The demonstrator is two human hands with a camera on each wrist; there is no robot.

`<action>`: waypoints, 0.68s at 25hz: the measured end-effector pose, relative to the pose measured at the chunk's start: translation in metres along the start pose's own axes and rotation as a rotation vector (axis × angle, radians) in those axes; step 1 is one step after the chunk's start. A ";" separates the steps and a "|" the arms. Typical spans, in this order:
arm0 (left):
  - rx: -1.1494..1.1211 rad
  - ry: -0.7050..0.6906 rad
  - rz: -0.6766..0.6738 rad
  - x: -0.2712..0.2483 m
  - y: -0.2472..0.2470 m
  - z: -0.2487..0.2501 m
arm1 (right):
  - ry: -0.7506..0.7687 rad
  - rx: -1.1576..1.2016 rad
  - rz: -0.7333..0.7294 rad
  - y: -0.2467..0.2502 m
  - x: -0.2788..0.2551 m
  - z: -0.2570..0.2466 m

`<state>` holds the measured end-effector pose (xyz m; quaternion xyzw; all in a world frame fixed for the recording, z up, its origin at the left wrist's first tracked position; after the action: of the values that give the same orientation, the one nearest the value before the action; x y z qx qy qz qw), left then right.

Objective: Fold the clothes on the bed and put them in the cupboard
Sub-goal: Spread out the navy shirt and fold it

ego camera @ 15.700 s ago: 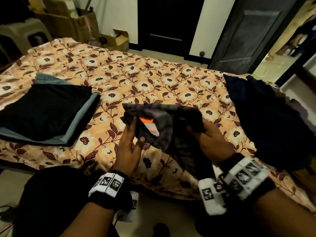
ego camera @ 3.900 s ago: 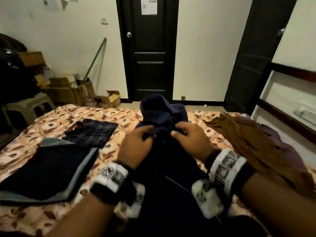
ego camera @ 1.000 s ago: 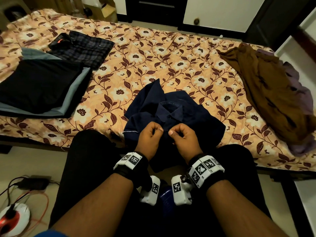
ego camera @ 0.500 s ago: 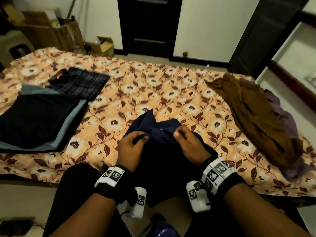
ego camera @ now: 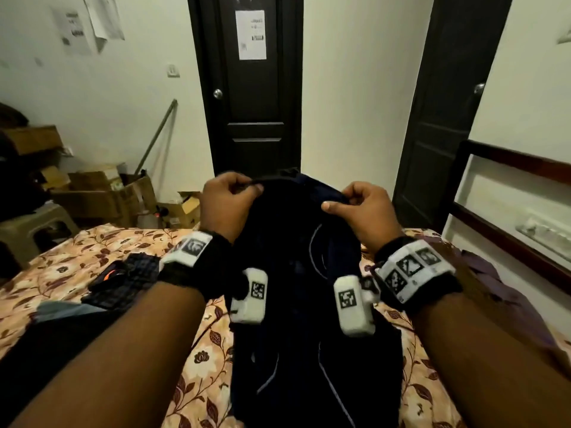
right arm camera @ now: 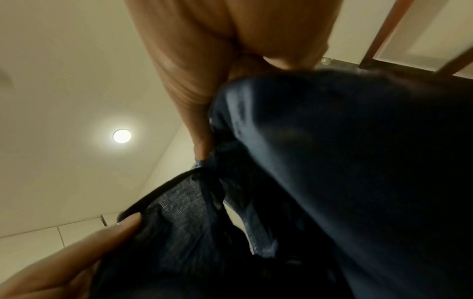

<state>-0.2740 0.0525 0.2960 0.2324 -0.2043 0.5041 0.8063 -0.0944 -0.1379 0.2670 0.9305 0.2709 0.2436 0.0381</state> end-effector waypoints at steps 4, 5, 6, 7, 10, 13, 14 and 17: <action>-0.299 0.332 -0.322 -0.179 -0.029 -0.086 | -0.288 0.236 -0.115 -0.032 -0.141 0.114; -0.332 0.441 -0.318 -0.230 -0.033 -0.118 | -0.420 0.303 -0.173 -0.048 -0.187 0.151; -0.299 0.509 -0.292 -0.275 -0.034 -0.146 | -0.528 0.365 -0.220 -0.062 -0.232 0.181; -0.245 0.560 -0.253 -0.315 -0.032 -0.170 | -0.621 0.417 -0.227 -0.069 -0.274 0.204; -0.209 0.662 -0.147 -0.373 -0.030 -0.205 | -0.784 0.506 -0.214 -0.078 -0.338 0.229; -0.254 0.639 -0.186 -0.384 -0.038 -0.197 | -0.772 0.521 -0.248 -0.077 -0.342 0.224; -0.269 0.617 -0.211 -0.385 -0.040 -0.190 | -0.783 0.539 -0.242 -0.076 -0.343 0.225; -0.311 0.586 -0.237 -0.387 -0.041 -0.183 | -0.820 0.525 -0.184 -0.075 -0.349 0.239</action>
<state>-0.3777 -0.1343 -0.0770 -0.0255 -0.0099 0.4152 0.9093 -0.2735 -0.2419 -0.1091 0.9001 0.3671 -0.2232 -0.0725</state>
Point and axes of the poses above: each hand's wrist, its own x-axis towards the middle knuckle, its own y-axis out of the back of the hand, z = x × y, the point moved 10 cm from there along x, towards the middle knuckle, and after that the axes turned 2 degrees about -x, right-handed, at the moved point
